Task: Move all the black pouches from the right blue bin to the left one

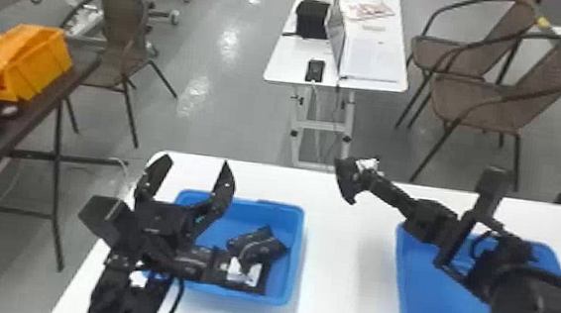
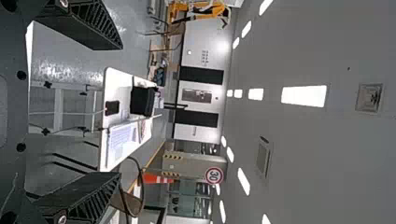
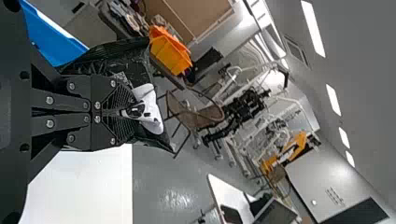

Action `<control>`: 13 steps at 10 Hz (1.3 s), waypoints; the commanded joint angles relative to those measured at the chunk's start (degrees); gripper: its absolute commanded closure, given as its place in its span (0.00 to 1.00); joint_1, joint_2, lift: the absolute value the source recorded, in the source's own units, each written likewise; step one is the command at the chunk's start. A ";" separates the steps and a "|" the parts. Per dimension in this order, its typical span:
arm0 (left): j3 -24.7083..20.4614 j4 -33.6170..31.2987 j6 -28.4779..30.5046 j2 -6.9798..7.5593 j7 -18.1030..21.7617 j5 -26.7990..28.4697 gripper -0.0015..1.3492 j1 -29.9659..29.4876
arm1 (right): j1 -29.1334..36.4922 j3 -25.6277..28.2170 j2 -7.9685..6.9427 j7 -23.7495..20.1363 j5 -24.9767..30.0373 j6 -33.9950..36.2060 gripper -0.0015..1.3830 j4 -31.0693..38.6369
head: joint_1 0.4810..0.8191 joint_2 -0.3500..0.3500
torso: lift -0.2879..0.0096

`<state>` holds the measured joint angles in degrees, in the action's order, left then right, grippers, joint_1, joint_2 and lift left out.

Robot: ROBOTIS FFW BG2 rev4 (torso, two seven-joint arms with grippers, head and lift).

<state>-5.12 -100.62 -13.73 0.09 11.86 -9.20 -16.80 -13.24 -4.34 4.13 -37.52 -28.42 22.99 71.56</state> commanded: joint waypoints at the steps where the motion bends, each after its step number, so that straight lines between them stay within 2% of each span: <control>1: 1.08 -0.81 1.78 -0.09 0.00 -1.96 0.04 0.63 | -3.46 -3.30 -1.76 -1.51 1.35 -1.99 0.93 -5.03 | 0.63 0.75 | 0.97; 3: 2.57 -2.83 7.49 0.79 0.00 -4.77 0.07 1.77 | -7.68 -9.10 -2.19 -3.88 -0.58 -4.45 0.93 -9.51 | 0.63 0.81 | 0.97; 4: 3.54 -2.83 9.25 1.93 0.00 -6.27 0.08 2.30 | -9.00 -11.48 -2.55 -4.76 -1.72 -4.89 0.93 -9.95 | 0.63 0.82 | 0.97; 6: 4.95 -2.83 11.36 3.25 0.00 -8.38 0.08 3.00 | -10.93 -15.87 -2.63 -5.37 -3.83 -5.24 0.93 -9.95 | 0.63 0.86 | 0.97; 9: 6.62 -2.83 12.94 5.10 0.88 -11.89 0.08 3.97 | -11.72 -18.68 -2.72 -5.55 -5.50 -5.41 0.93 -10.48 | 0.63 0.88 | 0.97; 13: 6.79 -2.83 19.71 5.36 4.05 -13.65 0.08 5.55 | -12.51 -20.97 -2.72 -5.64 -7.35 -5.50 0.93 -11.09 | 0.63 0.88 | 0.97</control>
<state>1.74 -103.45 5.01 5.45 15.88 -22.70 -11.48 -25.64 -24.92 1.41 -43.17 -35.57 17.49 60.60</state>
